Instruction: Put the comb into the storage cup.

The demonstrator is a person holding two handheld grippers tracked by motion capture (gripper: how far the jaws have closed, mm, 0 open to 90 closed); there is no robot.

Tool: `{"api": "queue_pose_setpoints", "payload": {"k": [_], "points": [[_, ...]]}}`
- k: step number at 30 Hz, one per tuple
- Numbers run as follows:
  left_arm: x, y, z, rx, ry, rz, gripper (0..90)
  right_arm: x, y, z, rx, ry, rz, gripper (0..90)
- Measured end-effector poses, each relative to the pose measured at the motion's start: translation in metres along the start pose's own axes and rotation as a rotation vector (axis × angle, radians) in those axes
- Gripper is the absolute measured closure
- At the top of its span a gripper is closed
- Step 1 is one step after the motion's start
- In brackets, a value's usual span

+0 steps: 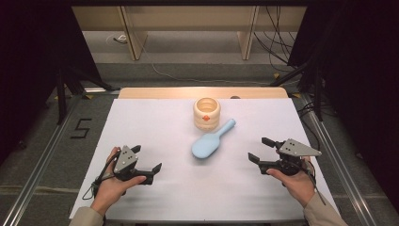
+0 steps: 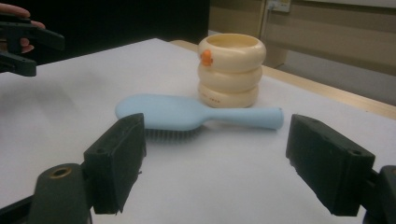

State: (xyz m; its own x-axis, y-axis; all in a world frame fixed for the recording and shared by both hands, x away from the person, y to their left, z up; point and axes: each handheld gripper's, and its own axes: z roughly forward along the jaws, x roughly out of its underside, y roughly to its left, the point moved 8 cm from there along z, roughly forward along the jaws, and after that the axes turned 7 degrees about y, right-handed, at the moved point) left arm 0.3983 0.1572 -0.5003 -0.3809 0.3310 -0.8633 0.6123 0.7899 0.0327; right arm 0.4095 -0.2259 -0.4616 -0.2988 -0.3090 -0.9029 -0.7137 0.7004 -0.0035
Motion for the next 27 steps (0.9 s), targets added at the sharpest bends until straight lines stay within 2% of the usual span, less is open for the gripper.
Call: {"api": "queue_pose_setpoints", "payload": {"k": [8, 13, 15, 17, 20, 27], "points": [[0.000, -0.002, 0.000, 0.007, 0.000, -0.001, 0.2, 0.000, -0.003, 0.002, 0.017, 0.015, 0.000, 21.9], [0.000, -0.001, 0.000, 0.006, -0.001, -0.004, 0.2, -0.005, -0.011, 0.005, 0.064, 0.024, -0.001, 29.4], [0.001, -0.001, 0.000, 0.005, 0.001, -0.003, 0.2, -0.008, -0.015, 0.006, 0.064, 0.019, 0.006, 33.0], [0.001, -0.001, 0.000, 0.005, 0.001, -0.004, 0.3, -0.010, -0.020, 0.008, 0.081, 0.032, 0.005, 37.8], [0.001, -0.001, 0.001, 0.003, 0.001, -0.006, 0.4, -0.014, -0.027, 0.012, 0.085, 0.042, 0.007, 50.1], [0.001, -0.001, 0.001, 0.004, 0.004, -0.002, 0.6, -0.021, -0.043, 0.034, 0.119, 0.151, -0.023, 82.1]]}}
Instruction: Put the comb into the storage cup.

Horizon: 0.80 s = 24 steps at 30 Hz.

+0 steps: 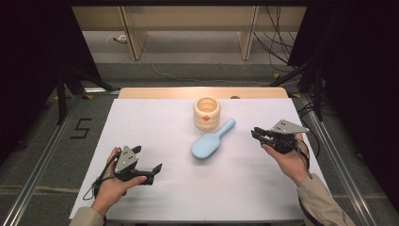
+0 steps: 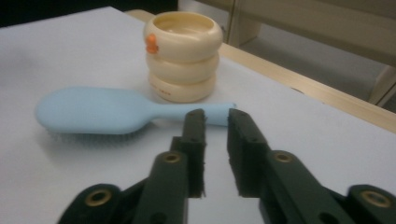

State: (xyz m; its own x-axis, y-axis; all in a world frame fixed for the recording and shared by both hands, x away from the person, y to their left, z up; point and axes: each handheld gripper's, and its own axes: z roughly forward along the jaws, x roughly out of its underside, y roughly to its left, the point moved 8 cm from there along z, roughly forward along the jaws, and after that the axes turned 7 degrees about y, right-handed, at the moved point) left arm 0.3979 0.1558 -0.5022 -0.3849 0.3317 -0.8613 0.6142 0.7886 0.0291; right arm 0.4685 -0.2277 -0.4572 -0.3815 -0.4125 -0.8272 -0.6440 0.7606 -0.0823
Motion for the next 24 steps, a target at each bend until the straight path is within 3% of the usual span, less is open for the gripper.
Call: {"api": "queue_pose_setpoints", "payload": {"k": [3, 12, 24], "points": [[0.000, 0.000, 0.000, 0.000, 0.000, 0.000, 0.6, -0.006, -0.005, 0.013, 0.007, 0.037, 0.001, 90.0], [-0.001, 0.001, 0.001, 0.001, -0.004, -0.001, 0.8, -0.031, -0.009, 0.059, -0.018, 0.099, -0.004, 90.0], [0.001, 0.002, 0.002, 0.002, -0.001, -0.004, 1.0, -0.049, -0.027, 0.110, -0.012, 0.171, 0.048, 90.0]]}}
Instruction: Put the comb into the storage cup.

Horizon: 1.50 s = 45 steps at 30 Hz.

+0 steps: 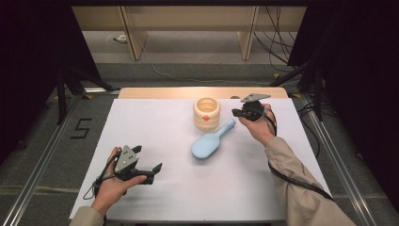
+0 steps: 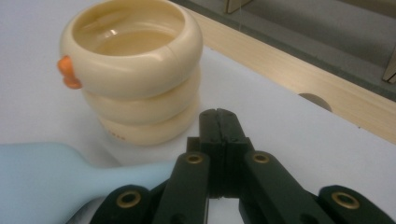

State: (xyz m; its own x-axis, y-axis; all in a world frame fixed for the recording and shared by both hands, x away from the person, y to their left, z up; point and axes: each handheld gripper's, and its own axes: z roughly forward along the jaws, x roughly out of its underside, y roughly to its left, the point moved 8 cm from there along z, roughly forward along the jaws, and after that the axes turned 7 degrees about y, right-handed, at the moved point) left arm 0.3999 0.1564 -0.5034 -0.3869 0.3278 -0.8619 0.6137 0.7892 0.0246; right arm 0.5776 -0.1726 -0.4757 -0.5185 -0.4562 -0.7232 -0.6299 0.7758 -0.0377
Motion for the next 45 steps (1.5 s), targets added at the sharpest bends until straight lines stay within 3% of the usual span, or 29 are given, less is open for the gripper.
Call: {"api": "queue_pose_setpoints", "payload": {"k": [12, 18, 27, 40, 45], "points": [[0.000, 0.000, 0.001, 0.002, 0.000, 0.003, 1.1, 0.007, -0.013, 0.037, 0.009, 0.115, 0.045, 90.0], [0.000, 0.000, 0.001, 0.003, 0.000, -0.001, 1.1, 0.007, -0.010, 0.046, 0.003, 0.142, 0.037, 90.0], [0.000, 0.000, 0.001, 0.004, -0.001, 0.002, 1.2, 0.011, -0.012, 0.054, 0.003, 0.175, 0.056, 90.0], [0.000, 0.000, 0.002, 0.007, 0.002, 0.002, 1.3, 0.011, -0.010, 0.055, 0.007, 0.224, 0.025, 90.0], [0.000, -0.001, 0.002, 0.007, 0.003, 0.002, 1.3, 0.011, -0.009, 0.056, 0.002, 0.233, 0.040, 90.0]]}}
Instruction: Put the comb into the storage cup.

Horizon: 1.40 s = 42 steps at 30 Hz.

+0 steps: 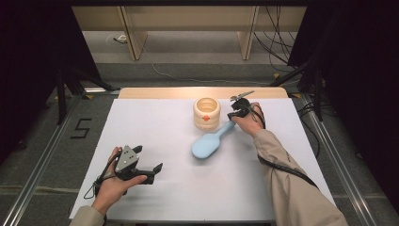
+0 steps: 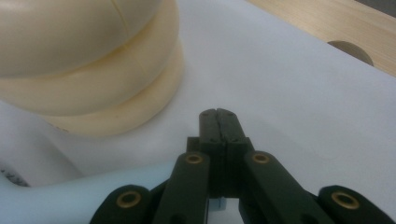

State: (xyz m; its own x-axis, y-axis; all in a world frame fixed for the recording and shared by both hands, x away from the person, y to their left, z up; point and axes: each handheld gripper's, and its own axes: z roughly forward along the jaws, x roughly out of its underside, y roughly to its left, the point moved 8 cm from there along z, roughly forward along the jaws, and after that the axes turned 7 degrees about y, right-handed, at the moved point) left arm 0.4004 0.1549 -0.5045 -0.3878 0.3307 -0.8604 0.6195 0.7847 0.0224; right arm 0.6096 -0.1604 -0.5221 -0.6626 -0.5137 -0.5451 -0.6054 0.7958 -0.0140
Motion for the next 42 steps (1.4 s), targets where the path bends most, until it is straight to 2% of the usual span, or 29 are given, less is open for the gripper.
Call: {"api": "queue_pose_setpoints", "payload": {"k": [12, 22, 29, 32, 34, 39, 42], "points": [[0.000, 0.000, 0.000, 0.001, -0.001, 0.000, 1.3, 0.002, 0.000, -0.002, 0.004, 0.041, -0.012, 90.0], [0.000, 0.000, 0.001, 0.003, -0.001, -0.002, 1.3, 0.000, 0.001, 0.005, 0.009, 0.038, -0.011, 90.0], [0.001, 0.000, 0.001, 0.005, 0.002, 0.001, 1.3, -0.001, 0.002, 0.008, 0.013, 0.055, -0.022, 90.0], [0.000, 0.000, 0.000, 0.005, -0.001, -0.001, 1.4, 0.001, 0.003, 0.006, 0.010, 0.089, -0.012, 90.0], [0.001, 0.000, 0.000, 0.004, 0.002, -0.001, 1.5, 0.004, 0.002, 0.002, 0.007, 0.134, -0.010, 90.0], [0.000, 0.000, 0.000, 0.003, 0.001, 0.000, 1.5, 0.014, 0.004, -0.003, -0.018, 0.228, -0.034, 90.0], [0.001, 0.000, 0.000, 0.003, 0.002, -0.001, 1.6, 0.020, 0.007, -0.007, -0.034, 0.255, -0.056, 90.0]]}}
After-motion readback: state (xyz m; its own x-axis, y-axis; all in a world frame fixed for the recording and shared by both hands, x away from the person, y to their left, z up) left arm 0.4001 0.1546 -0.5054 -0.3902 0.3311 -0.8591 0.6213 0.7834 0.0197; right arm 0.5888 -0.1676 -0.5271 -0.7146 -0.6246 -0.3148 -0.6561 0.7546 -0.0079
